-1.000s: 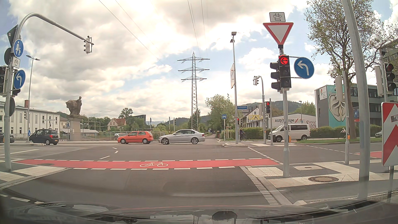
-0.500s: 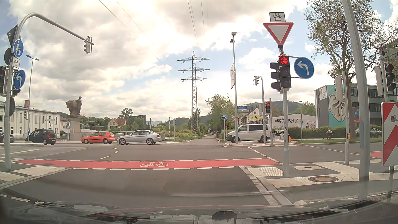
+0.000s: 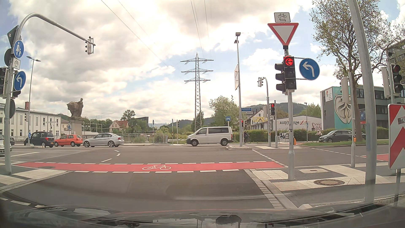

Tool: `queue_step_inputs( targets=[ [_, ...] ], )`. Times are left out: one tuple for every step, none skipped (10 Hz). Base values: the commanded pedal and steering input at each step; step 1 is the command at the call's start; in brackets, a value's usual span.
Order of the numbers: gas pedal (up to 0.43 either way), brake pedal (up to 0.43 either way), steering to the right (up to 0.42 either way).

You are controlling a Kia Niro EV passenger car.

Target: Follow the waypoints while adhering to traffic rules and regulations

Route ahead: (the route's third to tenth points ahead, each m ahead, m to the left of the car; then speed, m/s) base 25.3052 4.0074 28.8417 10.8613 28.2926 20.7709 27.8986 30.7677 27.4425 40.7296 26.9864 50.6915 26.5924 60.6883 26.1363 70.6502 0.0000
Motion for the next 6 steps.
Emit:
queue_step_inputs(
  targets=[
    [0.0,0.25,-0.004],
    [0.0,0.25,-0.004],
    [0.0,0.25,-0.004],
    [0.0,0.25,-0.004],
    [0.0,0.244,-0.004],
    [0.0,0.25,-0.004]
  ],
)
